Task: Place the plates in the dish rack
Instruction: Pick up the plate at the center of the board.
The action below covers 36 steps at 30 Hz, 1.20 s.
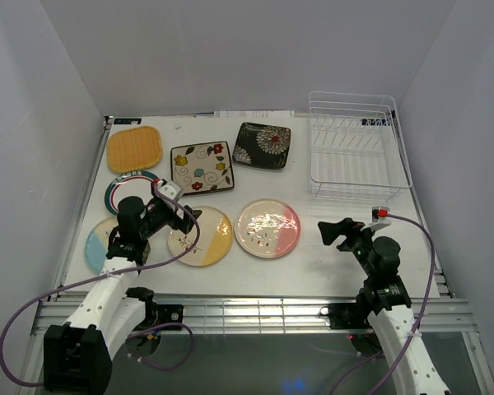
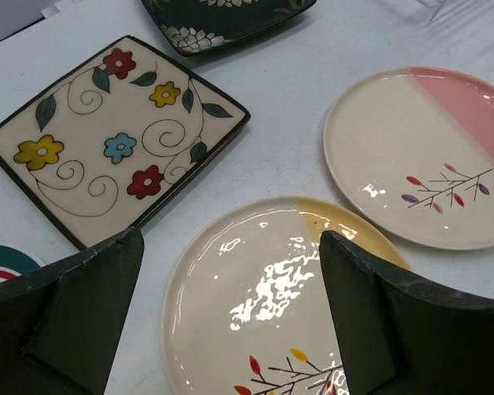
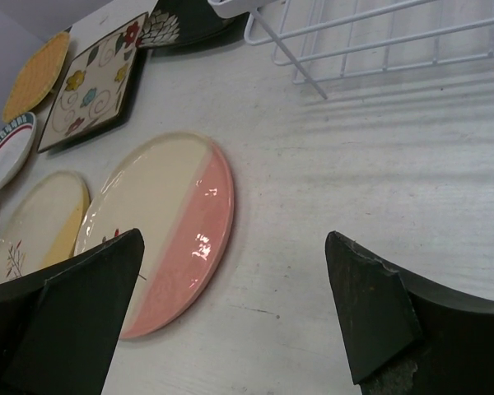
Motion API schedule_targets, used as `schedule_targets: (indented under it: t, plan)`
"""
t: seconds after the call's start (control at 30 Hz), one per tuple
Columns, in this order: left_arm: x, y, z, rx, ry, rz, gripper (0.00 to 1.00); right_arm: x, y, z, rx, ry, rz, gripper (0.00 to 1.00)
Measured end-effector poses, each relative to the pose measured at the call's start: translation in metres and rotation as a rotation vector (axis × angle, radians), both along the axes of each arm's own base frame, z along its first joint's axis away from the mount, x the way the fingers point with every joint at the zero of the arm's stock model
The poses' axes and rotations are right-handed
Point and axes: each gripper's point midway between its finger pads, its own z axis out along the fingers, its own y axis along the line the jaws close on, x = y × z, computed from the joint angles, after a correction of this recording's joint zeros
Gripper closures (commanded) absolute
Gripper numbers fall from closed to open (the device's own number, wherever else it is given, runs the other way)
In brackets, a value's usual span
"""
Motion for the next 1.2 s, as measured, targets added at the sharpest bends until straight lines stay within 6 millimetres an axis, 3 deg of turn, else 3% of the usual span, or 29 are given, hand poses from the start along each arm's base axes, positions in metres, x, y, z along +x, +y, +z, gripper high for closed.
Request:
schedule_targets:
  t: [0.3,0.53,0.7,1.2]
  plan:
    - [0.003,0.002,-0.014,0.003,0.055,0.020,0.02,-0.004,0.023,-0.009,-0.042,0.021,0.127,0.03]
    - [0.006,0.005,-0.021,0.010,0.076,0.040,0.02,-0.033,0.075,-0.039,-0.190,0.078,0.318,0.08]
    - [0.007,0.006,-0.021,0.012,0.075,0.047,0.02,-0.051,0.101,-0.051,-0.359,0.083,0.400,0.08]
    - [0.009,0.010,-0.022,0.020,0.074,0.074,0.02,-0.061,0.177,-0.016,-0.600,-0.161,0.577,0.05]
